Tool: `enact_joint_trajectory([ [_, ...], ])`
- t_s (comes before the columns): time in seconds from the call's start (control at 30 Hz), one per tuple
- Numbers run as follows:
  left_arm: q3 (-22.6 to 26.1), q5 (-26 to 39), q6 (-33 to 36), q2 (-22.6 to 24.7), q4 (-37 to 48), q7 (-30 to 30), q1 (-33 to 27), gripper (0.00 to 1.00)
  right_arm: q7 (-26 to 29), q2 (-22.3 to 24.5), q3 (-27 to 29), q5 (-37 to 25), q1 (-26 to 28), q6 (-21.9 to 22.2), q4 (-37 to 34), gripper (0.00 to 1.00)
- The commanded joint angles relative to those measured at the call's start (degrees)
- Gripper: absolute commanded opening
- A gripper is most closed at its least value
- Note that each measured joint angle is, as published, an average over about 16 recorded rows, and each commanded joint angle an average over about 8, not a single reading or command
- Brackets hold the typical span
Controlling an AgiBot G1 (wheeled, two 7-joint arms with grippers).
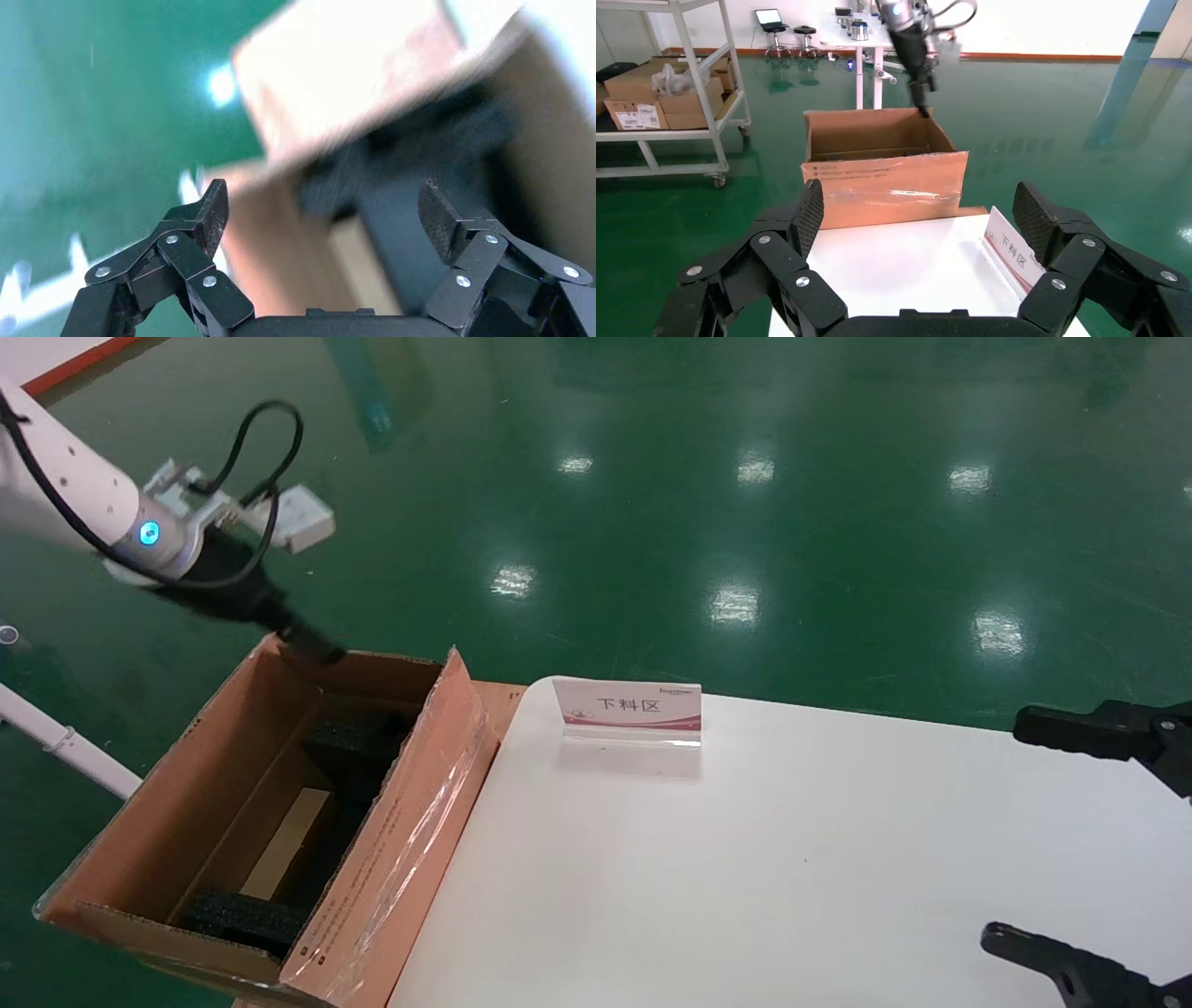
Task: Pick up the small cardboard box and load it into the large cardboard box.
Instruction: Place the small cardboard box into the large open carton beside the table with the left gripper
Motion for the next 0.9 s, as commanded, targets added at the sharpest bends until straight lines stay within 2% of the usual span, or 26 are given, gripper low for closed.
enact_joint_trajectory([
  [0.03, -1.7, -1.7, -2.1, -2.2, -4.9, 1.1, -1.9, 1.0, 0.0, 0.0, 0.0, 0.0, 0.0, 0.0, 0.0, 1.0],
  [0.2, -4.2, -4.5, -5.7, -5.0, -14.1, 0.6, -3.2, 1.0, 0.0, 0.0, 0.0, 0.0, 0.0, 0.0, 0.0, 1.0],
  [0.47, -6.9, -6.0, -7.0, -5.6, -18.5, 0.7, -2.0, 1.0, 0.0, 0.0, 0.0, 0.0, 0.0, 0.0, 0.0, 1.0],
  [0.9, -24.3, -13.3, -0.6, -6.0, -22.0, 9.2, 11.5, 1.0, -0.1, 0.0, 0.0, 0.0, 0.0, 0.0, -0.1, 1.0],
])
